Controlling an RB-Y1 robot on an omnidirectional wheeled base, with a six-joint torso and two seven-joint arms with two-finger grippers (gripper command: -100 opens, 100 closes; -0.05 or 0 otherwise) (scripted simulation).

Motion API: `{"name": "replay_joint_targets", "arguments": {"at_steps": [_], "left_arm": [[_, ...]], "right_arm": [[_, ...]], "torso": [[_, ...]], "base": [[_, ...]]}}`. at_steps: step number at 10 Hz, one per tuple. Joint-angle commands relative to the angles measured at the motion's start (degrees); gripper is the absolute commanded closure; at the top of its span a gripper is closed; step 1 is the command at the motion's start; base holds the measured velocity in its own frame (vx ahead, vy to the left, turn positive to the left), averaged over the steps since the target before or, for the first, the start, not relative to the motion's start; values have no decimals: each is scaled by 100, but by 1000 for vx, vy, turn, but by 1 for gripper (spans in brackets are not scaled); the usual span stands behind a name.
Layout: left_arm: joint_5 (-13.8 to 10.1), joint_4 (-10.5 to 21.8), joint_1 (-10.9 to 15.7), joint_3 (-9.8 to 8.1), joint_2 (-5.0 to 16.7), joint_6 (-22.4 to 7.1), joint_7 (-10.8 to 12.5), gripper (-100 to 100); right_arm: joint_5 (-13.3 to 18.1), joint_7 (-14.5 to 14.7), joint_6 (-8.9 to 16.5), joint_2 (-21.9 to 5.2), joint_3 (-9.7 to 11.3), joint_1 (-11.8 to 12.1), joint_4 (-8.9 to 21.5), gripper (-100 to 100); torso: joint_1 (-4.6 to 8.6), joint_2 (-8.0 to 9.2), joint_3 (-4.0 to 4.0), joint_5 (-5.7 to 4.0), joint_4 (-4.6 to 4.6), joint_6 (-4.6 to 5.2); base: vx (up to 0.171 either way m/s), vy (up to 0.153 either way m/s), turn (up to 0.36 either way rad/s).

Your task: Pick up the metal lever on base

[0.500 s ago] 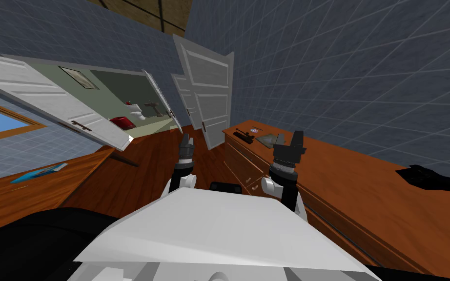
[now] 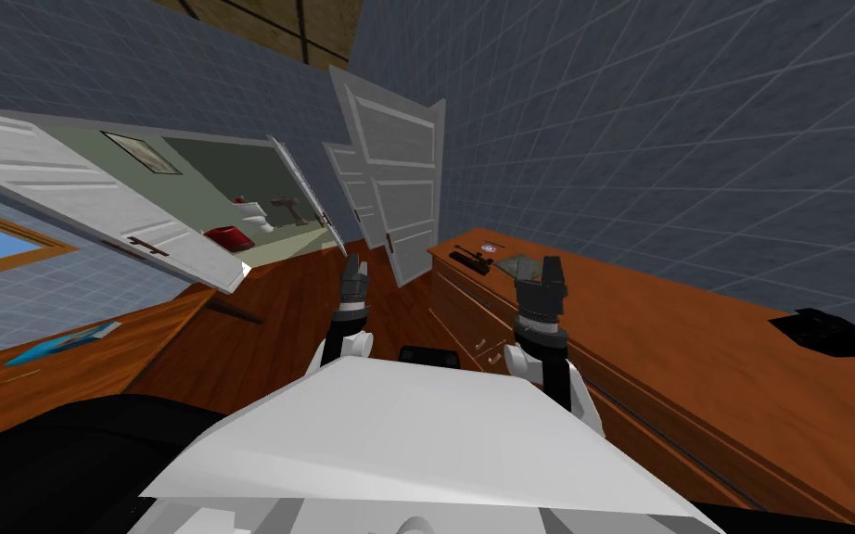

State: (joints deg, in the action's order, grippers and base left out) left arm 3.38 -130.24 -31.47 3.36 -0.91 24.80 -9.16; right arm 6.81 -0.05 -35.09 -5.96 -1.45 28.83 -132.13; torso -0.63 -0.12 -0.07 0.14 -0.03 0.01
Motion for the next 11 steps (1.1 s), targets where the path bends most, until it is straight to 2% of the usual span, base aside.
{"name": "replay_joint_targets", "arguments": {"at_steps": [1,3,4,5,6,7,8,9,10,11], "left_arm": [[0,0,0,0,0,0,0,0],[0,0,0,0,0,0,0,0],[0,0,0,1,-1,0,0,0],[0,0,1,1,-1,0,0,0],[0,0,0,1,-1,0,0,0],[0,0,0,1,0,0,0,0],[0,0,0,1,-1,0,0,0],[0,0,0,0,0,0,0,0],[0,0,0,1,-1,0,0,0],[0,0,1,1,0,0,0,0]], "right_arm": [[43,-10,-84,-177,-9,33,73,-100],[203,-53,-334,-559,-59,205,297,-100],[203,-53,-334,-667,-59,205,297,-100],[292,-74,-472,-872,-89,297,436,-100],[292,-74,-472,-927,-89,297,436,-100],[386,-96,-614,-1149,-122,390,593,-100],[386,-96,-614,-1201,-122,390,593,-100],[484,-116,-760,-1434,-158,483,767,-100],[484,-116,-760,-1488,-158,483,767,-100],[583,-135,-905,-1716,-197,572,959,-100]], "torso": [[0,0,0,0,0,0],[-10,3,1,2,0,-1],[-42,2,1,9,0,0],[-39,3,1,10,1,-2],[-45,-2,-1,10,0,-1],[-22,-3,-2,7,-1,-2],[-22,4,2,5,0,-1],[-5,3,2,3,1,-1],[-27,3,2,6,1,-1],[-21,2,1,7,1,-2]], "base": [[33,166,-36],[24,245,-68],[21,267,-67],[35,280,-72],[31,212,-50],[2,222,-68],[12,174,-61],[15,246,-68],[13,228,-65],[37,255,-94]]}}
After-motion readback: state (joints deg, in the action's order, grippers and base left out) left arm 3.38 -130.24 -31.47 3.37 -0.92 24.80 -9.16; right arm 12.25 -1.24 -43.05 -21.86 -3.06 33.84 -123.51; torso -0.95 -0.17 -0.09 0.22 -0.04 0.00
